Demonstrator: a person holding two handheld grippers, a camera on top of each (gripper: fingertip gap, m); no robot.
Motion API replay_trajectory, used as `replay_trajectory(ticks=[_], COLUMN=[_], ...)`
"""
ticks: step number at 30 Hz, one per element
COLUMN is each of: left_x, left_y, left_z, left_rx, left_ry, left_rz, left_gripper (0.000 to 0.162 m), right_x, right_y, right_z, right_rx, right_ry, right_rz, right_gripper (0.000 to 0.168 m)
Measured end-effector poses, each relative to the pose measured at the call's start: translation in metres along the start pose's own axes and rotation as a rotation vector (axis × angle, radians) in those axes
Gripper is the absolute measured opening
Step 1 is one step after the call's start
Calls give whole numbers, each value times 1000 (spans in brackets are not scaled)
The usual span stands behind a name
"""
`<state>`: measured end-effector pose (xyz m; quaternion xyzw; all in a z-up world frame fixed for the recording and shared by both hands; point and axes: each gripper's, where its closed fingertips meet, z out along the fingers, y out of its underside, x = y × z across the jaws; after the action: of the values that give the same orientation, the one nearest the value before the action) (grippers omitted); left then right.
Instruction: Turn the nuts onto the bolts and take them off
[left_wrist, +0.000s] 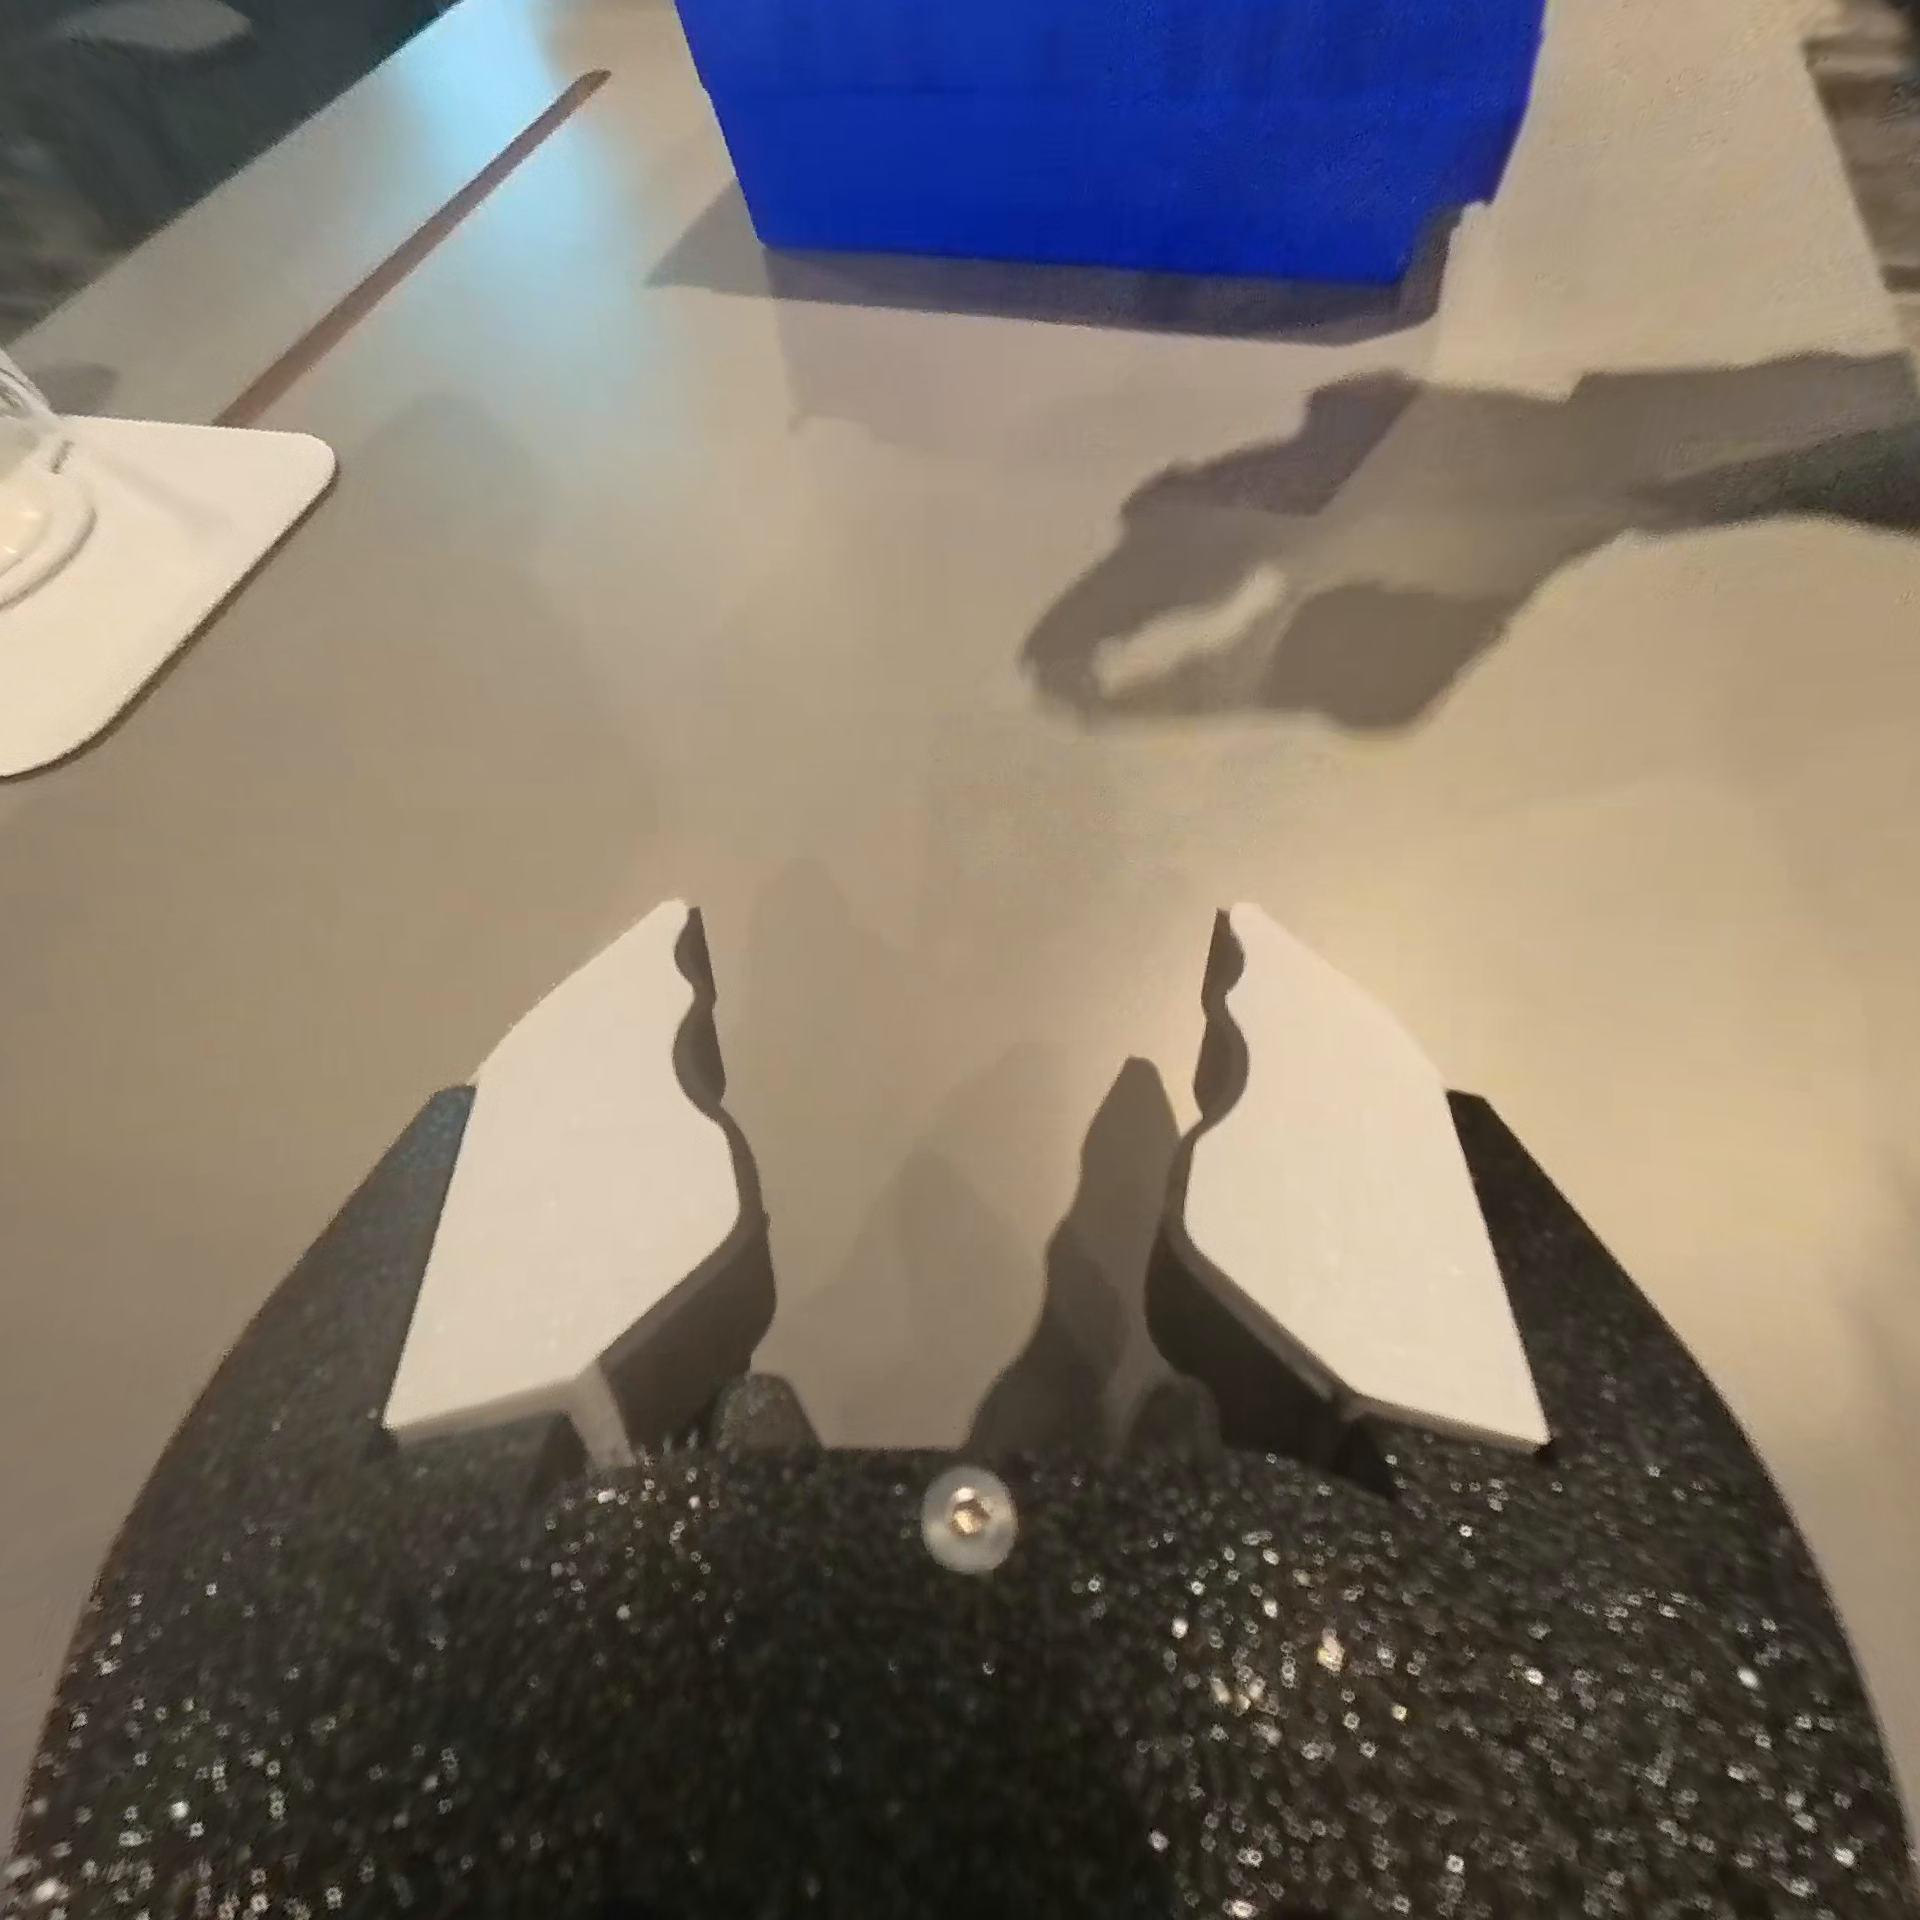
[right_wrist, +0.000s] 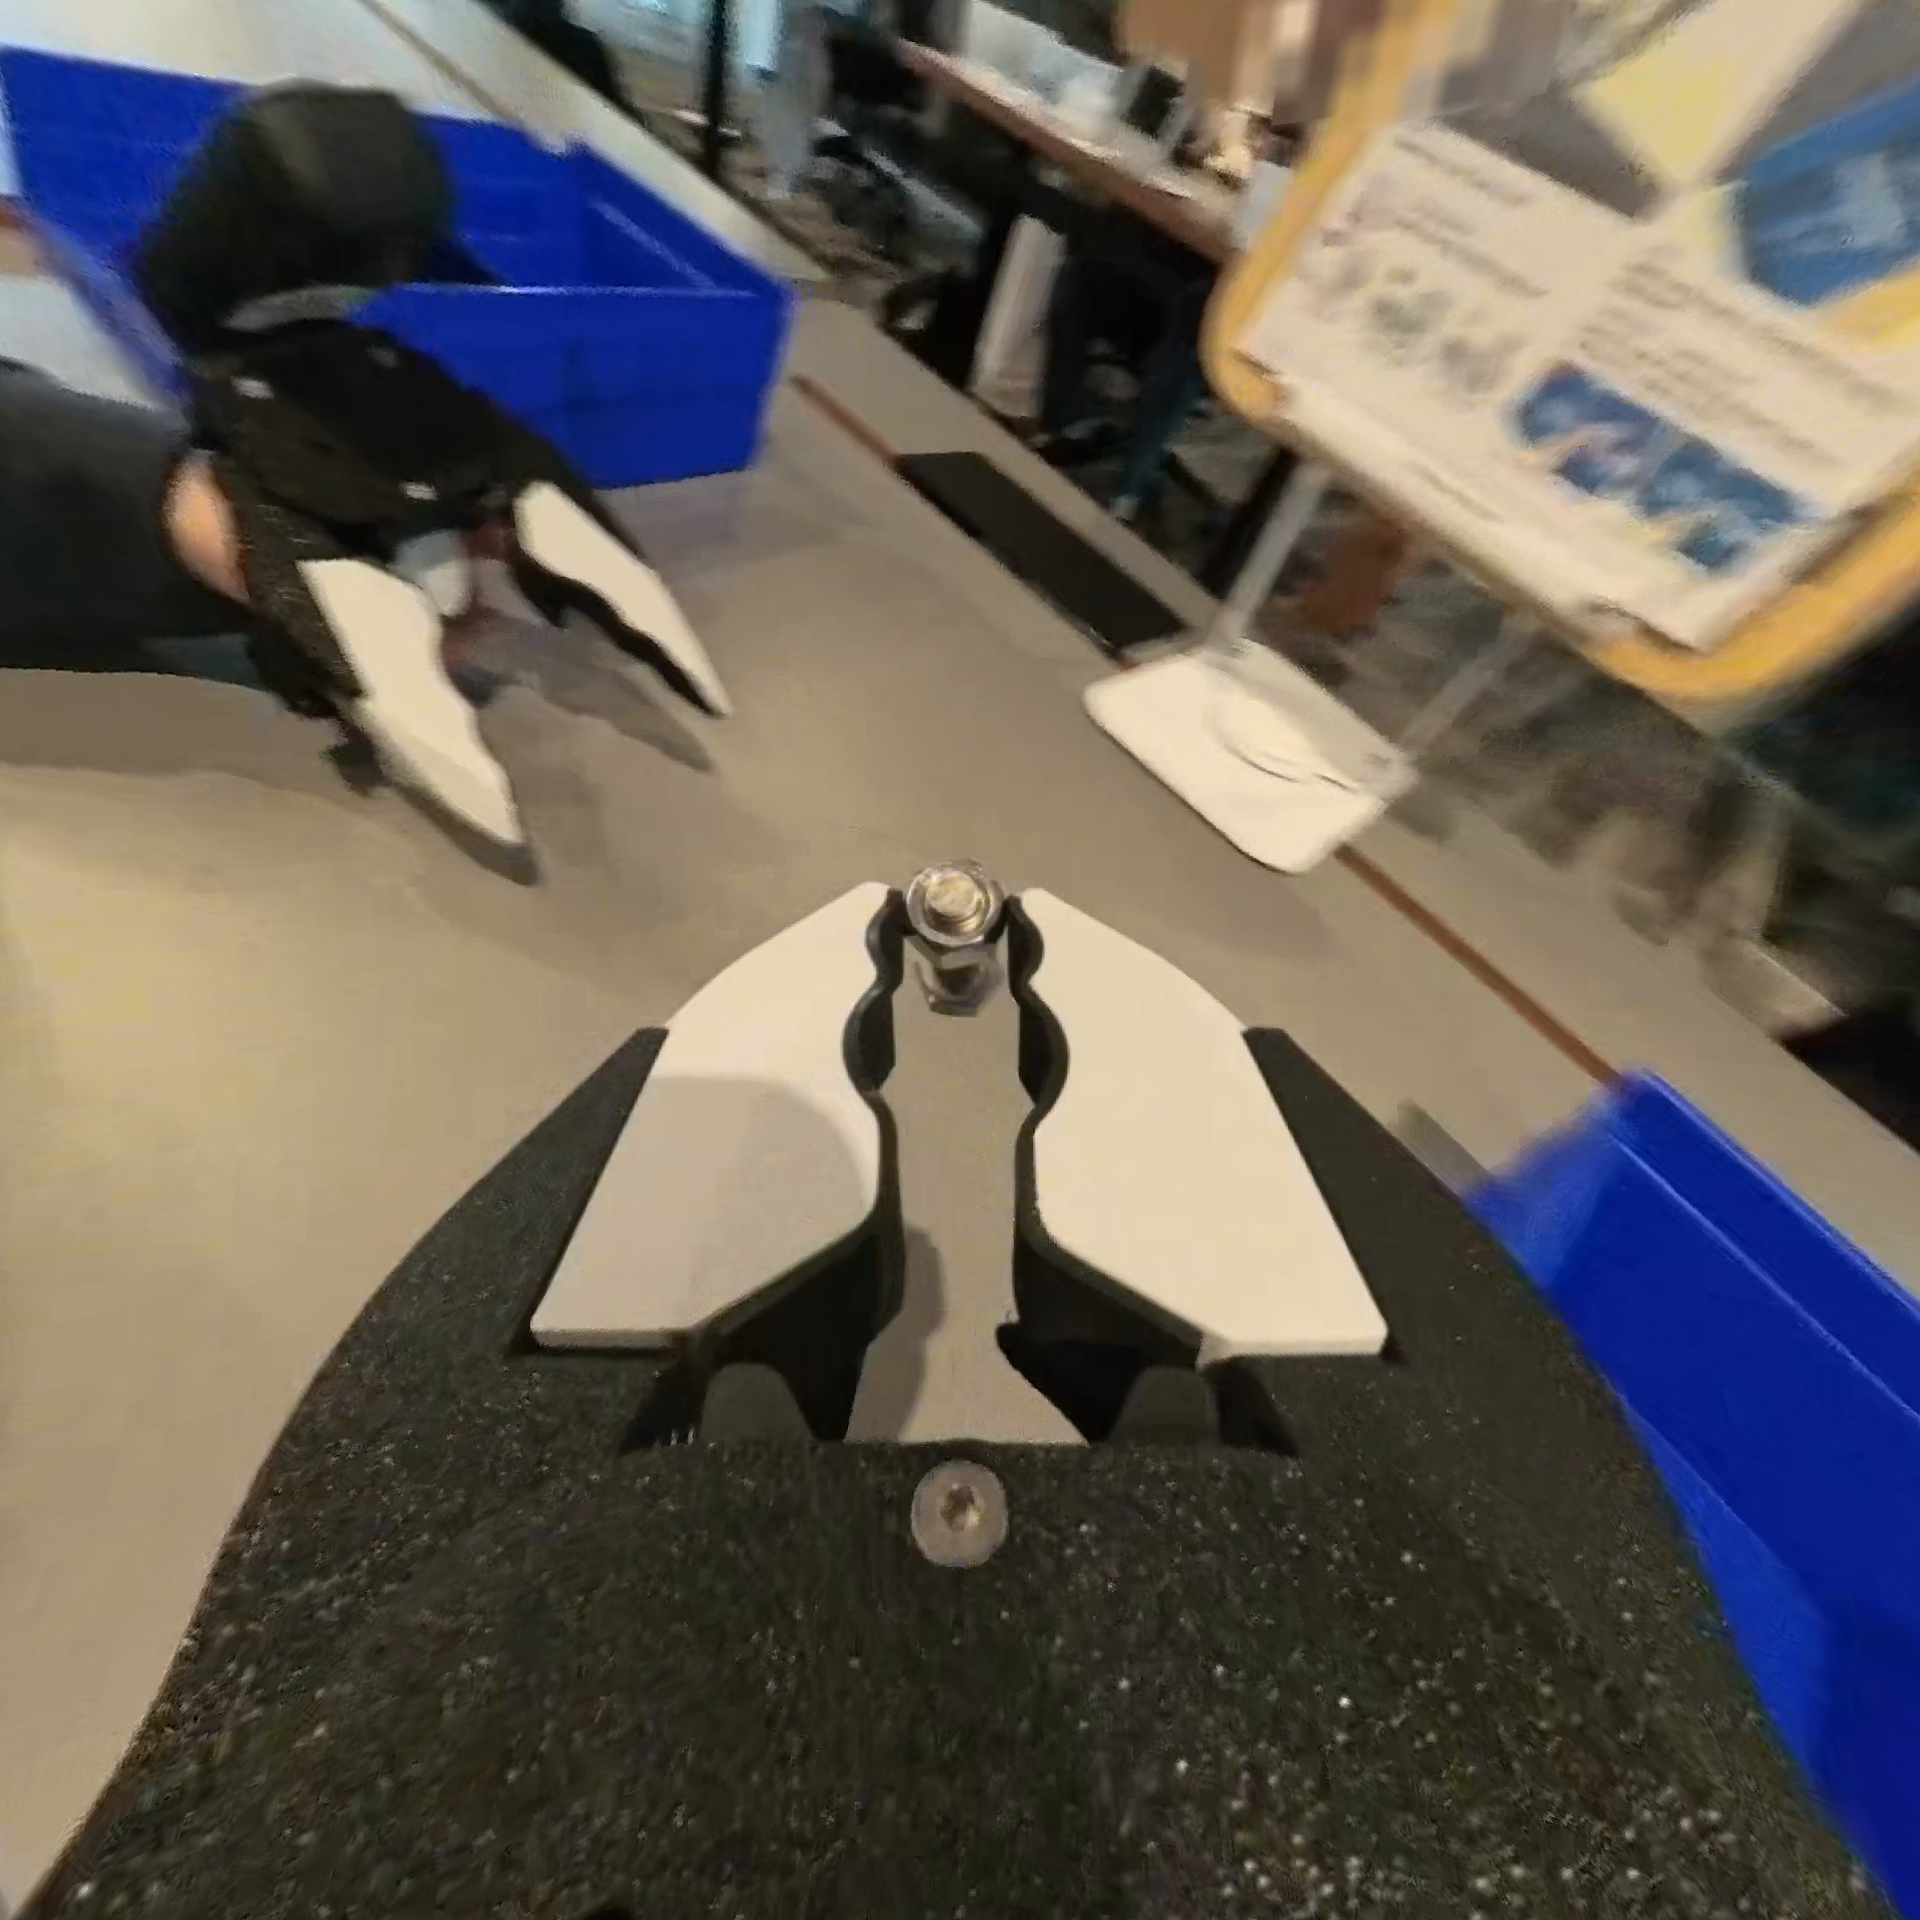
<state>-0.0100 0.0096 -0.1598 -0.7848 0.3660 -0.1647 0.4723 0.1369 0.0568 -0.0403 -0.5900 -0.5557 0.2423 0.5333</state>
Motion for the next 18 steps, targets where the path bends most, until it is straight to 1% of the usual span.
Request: replay_trajectory(ticks=[2,4,7,10,12,18], left_x=[1,1,1,-1,-3,-3], left_y=[3,6,10,12,13,18], left_z=[3,6,8,8,8,8], left_rx=[-11,-24,-35,-40,-43,-60], left_ry=[8,9,15,13,7,13], left_rz=[-8,-8,-17,-24,-24,-24], left_gripper=[90,90,90,90,90,88], right_x=[38,73,107,124,127,122], right_y=[14,39,89,133,156,194], right_z=[-35,-62,-79,-78,-73,-55], right_rx=[-29,-85,-190,-284,-343,-446], right_ry=[117,195,174,91,20,-120], right_rz=[25,56,107,129,131,128], right_gripper=[19,19,19,19,19,20])
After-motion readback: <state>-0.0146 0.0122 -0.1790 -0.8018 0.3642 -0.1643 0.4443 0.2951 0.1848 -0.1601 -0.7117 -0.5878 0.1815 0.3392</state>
